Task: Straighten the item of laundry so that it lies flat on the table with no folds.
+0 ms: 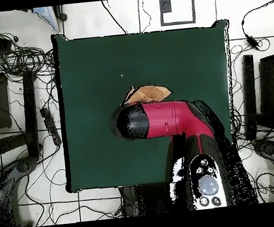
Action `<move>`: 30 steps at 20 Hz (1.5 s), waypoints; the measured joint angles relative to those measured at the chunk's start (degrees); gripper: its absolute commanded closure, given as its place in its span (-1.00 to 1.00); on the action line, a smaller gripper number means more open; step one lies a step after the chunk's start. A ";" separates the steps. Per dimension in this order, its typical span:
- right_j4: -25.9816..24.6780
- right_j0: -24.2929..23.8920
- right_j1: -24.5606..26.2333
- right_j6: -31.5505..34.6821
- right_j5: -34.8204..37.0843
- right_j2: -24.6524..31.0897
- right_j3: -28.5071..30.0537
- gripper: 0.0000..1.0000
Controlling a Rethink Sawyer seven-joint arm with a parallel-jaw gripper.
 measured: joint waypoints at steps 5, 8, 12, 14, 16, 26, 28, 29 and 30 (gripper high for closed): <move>0.89 0.71 -2.81 0.00 1.67 -0.01 0.22 1.00; 1.71 0.83 -3.98 0.00 2.28 0.00 0.40 1.00; 3.14 0.80 -5.13 0.00 2.57 0.00 0.89 1.00; 4.01 0.78 -5.80 0.00 2.58 -0.02 1.36 1.00; 4.90 0.76 -6.22 0.00 2.58 -0.01 1.82 1.00; 7.90 1.18 -7.39 0.00 2.58 -0.02 4.07 1.00; 8.05 1.47 -7.53 0.00 2.57 -0.02 4.59 -1.00; 8.20 1.66 -7.71 0.00 2.57 -0.02 4.92 -1.00; 8.35 1.85 -7.89 0.00 2.57 -0.02 5.26 -1.00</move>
